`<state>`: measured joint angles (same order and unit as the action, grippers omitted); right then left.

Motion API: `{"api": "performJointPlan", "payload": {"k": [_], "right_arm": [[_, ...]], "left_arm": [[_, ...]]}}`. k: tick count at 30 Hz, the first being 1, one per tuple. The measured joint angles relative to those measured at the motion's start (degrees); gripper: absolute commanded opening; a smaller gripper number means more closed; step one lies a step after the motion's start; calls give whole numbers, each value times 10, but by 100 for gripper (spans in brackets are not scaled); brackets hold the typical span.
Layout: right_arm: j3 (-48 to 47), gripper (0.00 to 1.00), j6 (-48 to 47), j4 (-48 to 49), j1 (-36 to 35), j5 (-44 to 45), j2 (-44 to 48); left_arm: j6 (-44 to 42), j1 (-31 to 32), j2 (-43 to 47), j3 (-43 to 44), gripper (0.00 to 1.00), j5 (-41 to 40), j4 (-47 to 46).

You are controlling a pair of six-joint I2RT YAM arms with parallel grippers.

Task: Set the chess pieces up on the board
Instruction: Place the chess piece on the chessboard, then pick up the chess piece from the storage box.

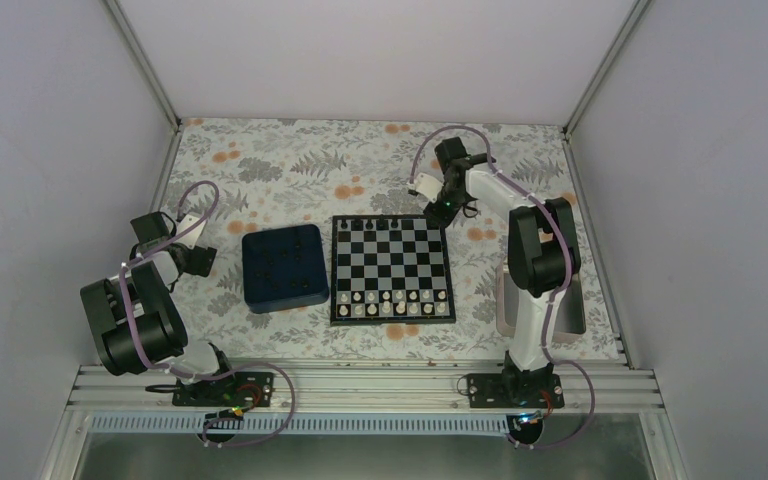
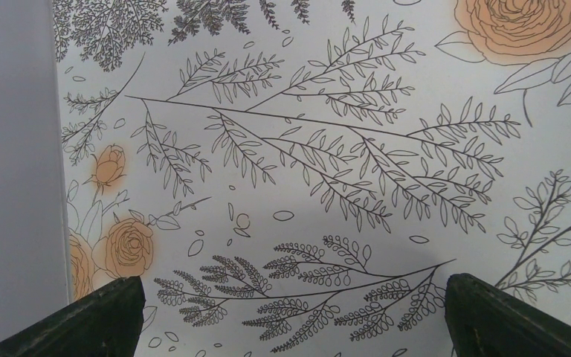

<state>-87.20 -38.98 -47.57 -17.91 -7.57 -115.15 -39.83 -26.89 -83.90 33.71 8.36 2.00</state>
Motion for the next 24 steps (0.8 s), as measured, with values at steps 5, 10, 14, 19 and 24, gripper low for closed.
{"api": "performJointPlan", "payload": {"k": [5,10,14,19,24], "right_arm": [[-12,48,1,-15,0,-2,0],[-114,50,2,-64,-18,-1,9],[-189,51,3,-85,-79,13,20],[-273,50,5,-94,-223,21,23],[-313,47,8,-109,-332,16,-4]], "left_arm": [[0,0,0,0,100,0,0],[0,0,0,0,100,0,0],[0,0,0,0,100,0,0],[0,0,0,0,100,0,0],[0,0,0,-2,100,0,0]]}}
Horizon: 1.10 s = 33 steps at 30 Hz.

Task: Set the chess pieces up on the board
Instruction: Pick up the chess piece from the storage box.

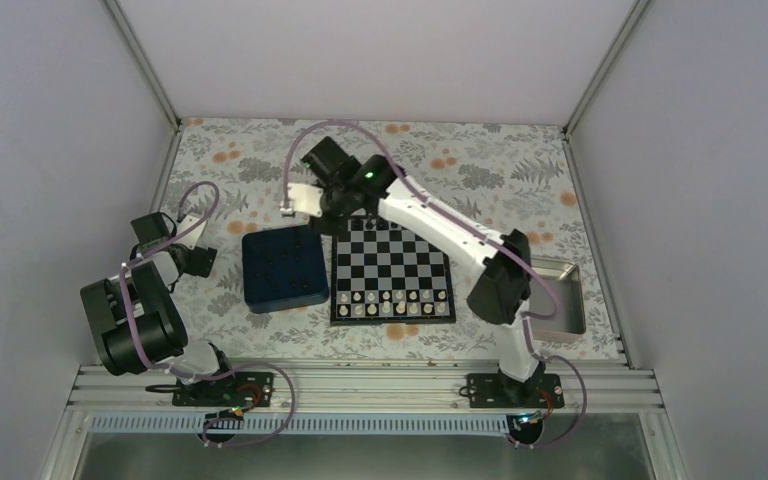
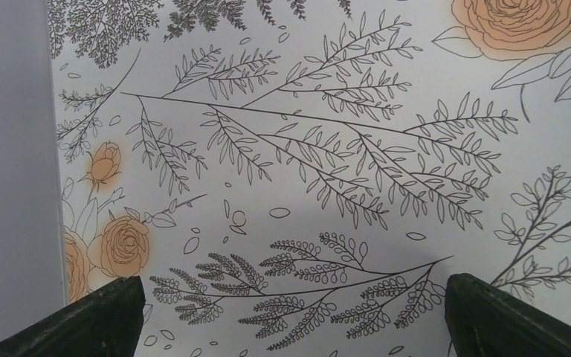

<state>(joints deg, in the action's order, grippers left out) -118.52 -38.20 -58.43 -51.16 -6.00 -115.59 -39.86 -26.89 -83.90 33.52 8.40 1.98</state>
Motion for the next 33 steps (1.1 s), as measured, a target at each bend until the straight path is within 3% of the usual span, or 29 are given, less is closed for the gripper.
{"api": "performJointPlan", "payload": {"k": [10,33], "right_arm": [[-8,43,2,-9,-43,-23,-120],[20,38,-3,5,-84,-67,-184]], "left_arm": [[0,0,0,0,100,0,0],[0,-1,-1,-1,100,0,-3]]}}
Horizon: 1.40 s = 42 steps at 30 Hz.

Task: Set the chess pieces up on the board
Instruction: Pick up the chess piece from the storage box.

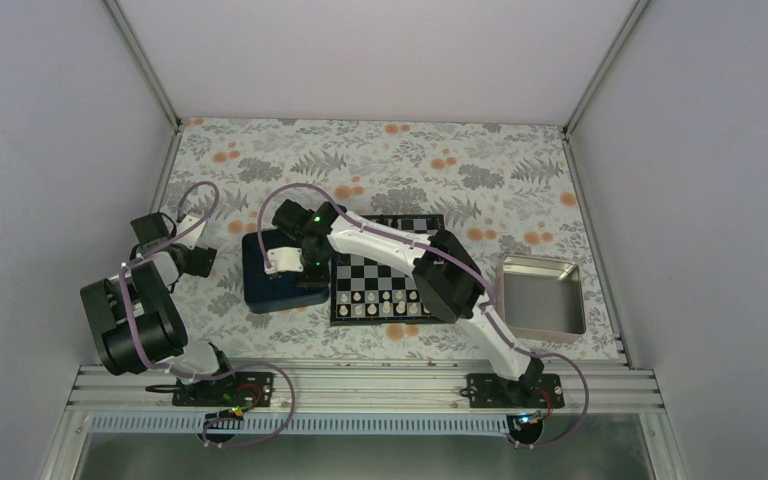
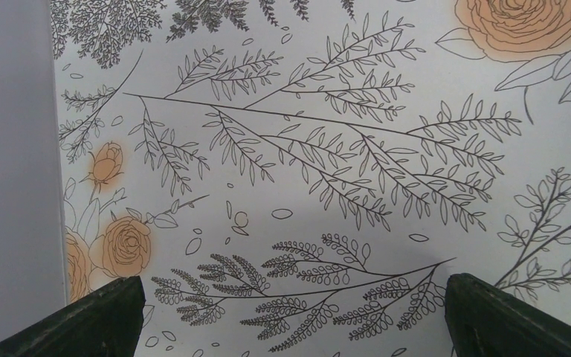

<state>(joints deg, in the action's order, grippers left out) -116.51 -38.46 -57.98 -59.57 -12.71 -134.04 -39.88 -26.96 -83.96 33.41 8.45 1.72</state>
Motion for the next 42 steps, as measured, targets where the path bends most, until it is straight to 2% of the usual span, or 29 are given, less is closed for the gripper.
{"api": "performJointPlan", "payload": {"k": [13,15,19,26,42], "right_arm": [[11,36,2,26,0,11,-3],[11,32,2,28,0,13,-3],[12,18,3,31,0,16,-3],[12,4,6,31,0,19,-3],[-12,4,9,23,27,30,4]], "left_arm": [[0,-3,-1,0,100,2,-4],[0,-3,-2,0,100,2,-4],[-1,-3,-2,0,100,2,-4],[-2,-6,-3,0,100,8,-5],[-4,-6,-5,0,100,12,-8]]}}
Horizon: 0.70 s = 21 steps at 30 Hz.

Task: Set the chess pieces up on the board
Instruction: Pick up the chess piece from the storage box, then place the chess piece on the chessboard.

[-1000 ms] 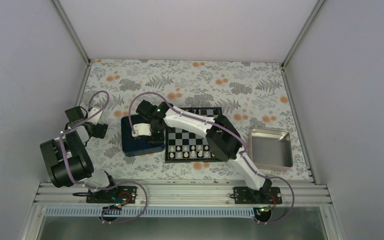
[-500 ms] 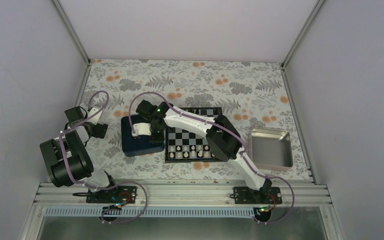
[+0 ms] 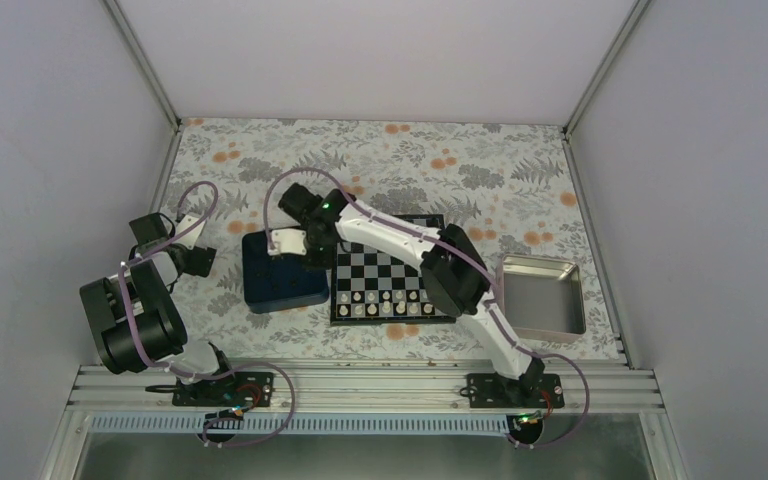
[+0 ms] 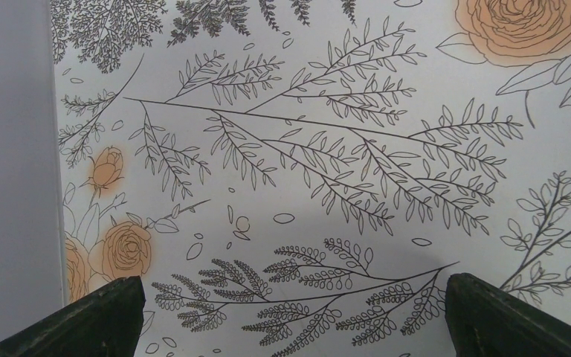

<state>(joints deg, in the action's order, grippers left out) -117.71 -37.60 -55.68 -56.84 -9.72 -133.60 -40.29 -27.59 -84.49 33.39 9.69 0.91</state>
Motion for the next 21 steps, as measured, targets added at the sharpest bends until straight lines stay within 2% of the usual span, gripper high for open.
{"api": "performJointPlan", "payload": {"k": [11,16,21], "right_arm": [[-30,4,0,-35,84,6,85],[-24,4,0,-45,160,3,141],[41,4,-3,-38,252,3,198]], "left_arm": [[0,0,0,0,100,0,0],[0,0,0,0,100,0,0],[0,0,0,0,100,0,0]]}}
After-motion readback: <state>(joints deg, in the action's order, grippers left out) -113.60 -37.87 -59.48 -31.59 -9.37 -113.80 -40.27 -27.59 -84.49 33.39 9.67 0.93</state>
